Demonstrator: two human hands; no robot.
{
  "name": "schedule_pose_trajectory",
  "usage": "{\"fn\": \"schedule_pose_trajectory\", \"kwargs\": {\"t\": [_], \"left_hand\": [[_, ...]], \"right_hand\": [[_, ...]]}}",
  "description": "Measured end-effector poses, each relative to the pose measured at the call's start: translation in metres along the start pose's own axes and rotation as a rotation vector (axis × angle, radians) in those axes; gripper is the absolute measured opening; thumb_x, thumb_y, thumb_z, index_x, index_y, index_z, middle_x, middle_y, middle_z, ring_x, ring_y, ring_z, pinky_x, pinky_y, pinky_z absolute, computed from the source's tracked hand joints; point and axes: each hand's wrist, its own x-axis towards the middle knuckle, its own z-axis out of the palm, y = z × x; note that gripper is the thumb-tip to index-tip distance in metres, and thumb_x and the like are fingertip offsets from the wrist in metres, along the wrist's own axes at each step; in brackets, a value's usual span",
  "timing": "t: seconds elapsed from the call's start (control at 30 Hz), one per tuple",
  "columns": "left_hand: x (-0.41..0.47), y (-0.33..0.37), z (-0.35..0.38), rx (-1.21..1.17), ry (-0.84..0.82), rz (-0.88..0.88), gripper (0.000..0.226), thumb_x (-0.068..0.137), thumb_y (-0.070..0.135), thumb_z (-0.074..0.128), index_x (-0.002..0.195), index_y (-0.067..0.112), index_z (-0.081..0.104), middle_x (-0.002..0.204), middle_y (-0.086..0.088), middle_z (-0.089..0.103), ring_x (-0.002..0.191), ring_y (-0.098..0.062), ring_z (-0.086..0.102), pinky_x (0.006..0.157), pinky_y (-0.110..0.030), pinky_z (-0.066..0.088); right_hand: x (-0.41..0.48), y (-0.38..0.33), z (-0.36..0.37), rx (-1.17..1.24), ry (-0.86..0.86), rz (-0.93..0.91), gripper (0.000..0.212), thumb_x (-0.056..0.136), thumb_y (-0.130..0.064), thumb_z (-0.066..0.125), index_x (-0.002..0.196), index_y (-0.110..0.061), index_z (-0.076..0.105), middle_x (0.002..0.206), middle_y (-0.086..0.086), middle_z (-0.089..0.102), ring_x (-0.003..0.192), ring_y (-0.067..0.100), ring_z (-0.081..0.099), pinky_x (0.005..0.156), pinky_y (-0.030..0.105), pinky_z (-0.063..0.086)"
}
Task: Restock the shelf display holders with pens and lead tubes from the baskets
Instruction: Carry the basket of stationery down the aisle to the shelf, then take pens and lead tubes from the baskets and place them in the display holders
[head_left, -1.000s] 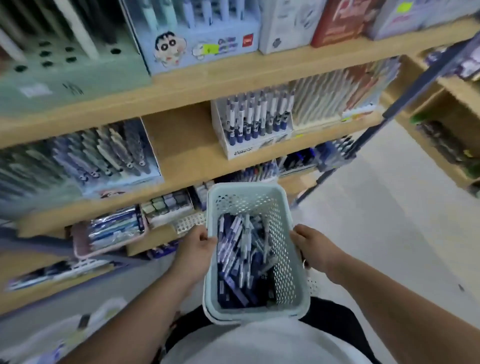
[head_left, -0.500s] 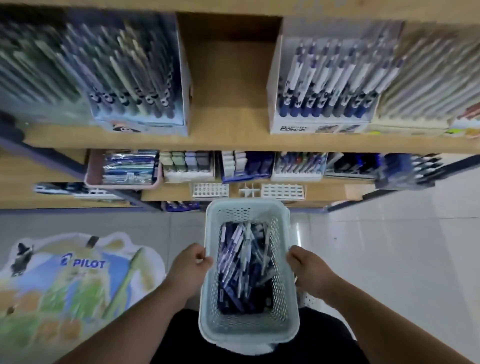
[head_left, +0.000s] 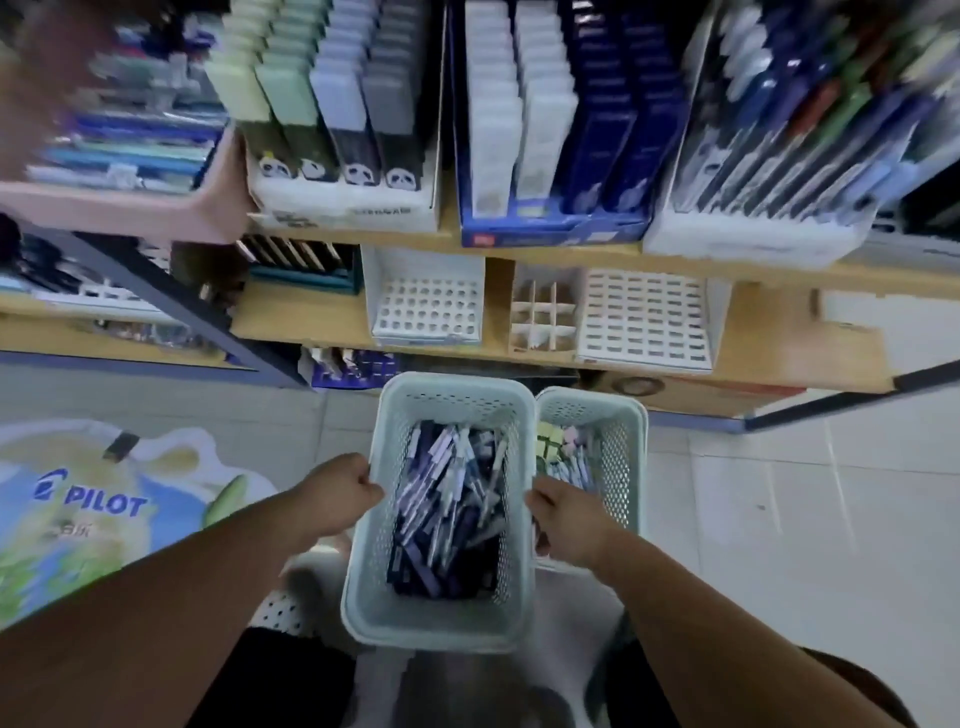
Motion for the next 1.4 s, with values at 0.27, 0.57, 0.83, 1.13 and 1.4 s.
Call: {"fn": "schedule_pose_trajectory", "kwargs": {"t": [0.27, 0.57, 0.83, 1.13, 1.4], "left_hand": [[0.093, -0.038, 0.035, -0.078, 0.042, -0.031, 0.013, 0.095, 0.013, 0.060, 0.085, 0.014, 0.053, 0.089, -0.013, 0.056, 0.075, -0.029, 0.061, 0.042, -0.031, 0.053], [0.120, -0.045, 0.053, -0.023, 0.061, -0.040, 0.013, 0.098, 0.008, 0.055, 0.111, 0.007, 0.052, 0.107, -0.018, 0.055, 0.090, -0.036, 0.065, 0.054, -0.045, 0.061], [0.168, -0.076, 0.048, -0.015, 0.073, 0.031, 0.014, 0.100, 0.017, 0.058, 0.097, 0.011, 0.046, 0.096, -0.010, 0.051, 0.073, -0.025, 0.059, 0.044, -0.031, 0.053], [0.198, -0.127, 0.054, -0.356, -0.016, 0.162, 0.019, 0.093, 0.017, 0.070, 0.085, 0.013, 0.054, 0.085, -0.022, 0.064, 0.070, -0.028, 0.060, 0.060, -0.036, 0.057], [0.203, -0.151, 0.051, -0.655, -0.169, 0.123, 0.025, 0.082, 0.026, 0.083, 0.088, 0.008, 0.067, 0.088, -0.017, 0.068, 0.072, -0.030, 0.061, 0.069, -0.042, 0.061]], "right_hand": [[0.093, 0.036, 0.038, 0.034, -0.039, -0.037, 0.025, 0.105, -0.017, 0.050, 0.081, -0.013, 0.044, 0.069, 0.008, 0.046, 0.055, 0.017, 0.044, 0.042, 0.021, 0.038], [0.104, 0.053, 0.067, 0.023, 0.108, -0.038, 0.015, 0.091, 0.002, 0.059, 0.087, -0.011, 0.054, 0.086, 0.017, 0.057, 0.074, 0.027, 0.058, 0.069, 0.042, 0.052], [0.152, 0.050, 0.111, 0.048, 0.189, -0.013, 0.015, 0.094, -0.008, 0.058, 0.090, -0.019, 0.050, 0.092, 0.001, 0.059, 0.081, 0.016, 0.059, 0.065, 0.024, 0.041], [0.173, 0.047, 0.141, 0.084, 0.420, 0.048, 0.024, 0.094, -0.005, 0.058, 0.114, -0.016, 0.050, 0.110, 0.006, 0.058, 0.085, 0.014, 0.056, 0.075, 0.028, 0.048], [0.202, 0.002, 0.192, -0.058, 0.410, -0.188, 0.063, 0.098, -0.038, 0.062, 0.152, -0.017, 0.037, 0.149, 0.005, 0.036, 0.136, 0.024, 0.042, 0.114, 0.033, 0.037]]}}
